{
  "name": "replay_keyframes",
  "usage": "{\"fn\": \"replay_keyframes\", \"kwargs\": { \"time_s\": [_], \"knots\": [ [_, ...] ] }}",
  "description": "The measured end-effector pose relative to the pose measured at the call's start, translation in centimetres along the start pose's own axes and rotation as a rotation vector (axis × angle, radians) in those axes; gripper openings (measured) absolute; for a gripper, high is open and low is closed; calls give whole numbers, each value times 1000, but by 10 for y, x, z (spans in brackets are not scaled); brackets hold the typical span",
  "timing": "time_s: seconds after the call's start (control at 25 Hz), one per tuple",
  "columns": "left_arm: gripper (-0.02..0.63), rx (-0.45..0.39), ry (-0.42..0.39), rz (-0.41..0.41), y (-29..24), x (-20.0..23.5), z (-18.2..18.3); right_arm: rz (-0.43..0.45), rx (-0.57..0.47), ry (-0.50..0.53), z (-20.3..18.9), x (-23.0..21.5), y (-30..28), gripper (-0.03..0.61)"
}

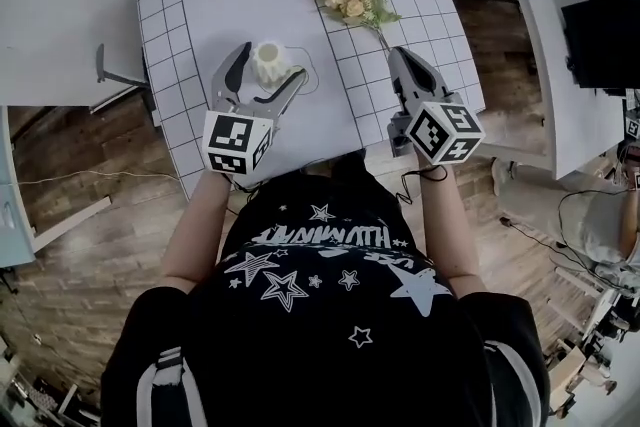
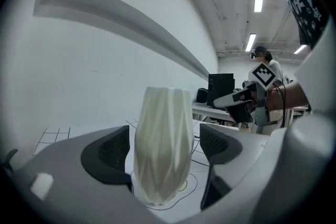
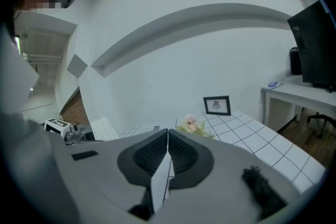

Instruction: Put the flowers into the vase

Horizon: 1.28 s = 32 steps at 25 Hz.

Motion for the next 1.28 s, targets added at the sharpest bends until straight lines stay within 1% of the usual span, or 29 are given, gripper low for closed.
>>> {"fn": "replay_keyframes", "kwargs": {
  "time_s": [0.12, 0.2, 0.36, 0.48, 0.56, 0.64, 0.8, 0.84, 0.88, 0.92, 1.08, 1.2, 1.28],
  "knots": [
    [420, 26, -22, 3, -3, -2, -5, 2, 19, 2, -3, -5, -2, 12],
    [415, 35, -22, 13, -4, -2, -6, 3, 60, 15, -9, -12, -7, 12],
    [359, 28, 16, 57, -4, 3, -6, -58, 246, 57, -30, -47, -20, 12],
    [354, 28, 11, 72, -5, 4, -4, -94, 338, 64, -39, -71, -28, 12],
    [353, 32, 11, 81, -4, 4, -5, -101, 401, 78, -47, -83, -33, 12],
    [351, 35, 14, 89, -4, 5, -5, -79, 464, 78, -55, -91, -40, 12],
    [350, 24, 23, 107, -1, 5, -5, -22, 593, 48, -70, -100, -53, 14],
    [350, 21, 26, 114, -1, 5, -5, -3, 630, 55, -74, -101, -57, 24],
    [350, 18, 29, 119, 0, 5, -6, 18, 669, 67, -77, -101, -60, 84],
    [350, 16, 32, 124, 0, 5, -6, 40, 711, 80, -80, -101, -63, 101],
    [350, -2, 39, 140, 2, 6, -5, 115, 853, 109, -92, -102, -76, 115],
    [350, -4, 39, 146, 2, 5, -6, 138, 924, 124, -99, -106, -87, 117],
    [350, 12, 40, 144, 1, 4, -8, 144, 957, 144, -104, -107, -93, 117]
  ]
}}
Point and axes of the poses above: the fingertips, and each gripper's own axes: y backward along the fingers, x to its left, z out of its top, the point moved 1 cm from there along y, backward along the fingers, and after that the axes turned 1 degree about -y, right-handed, at the moved point
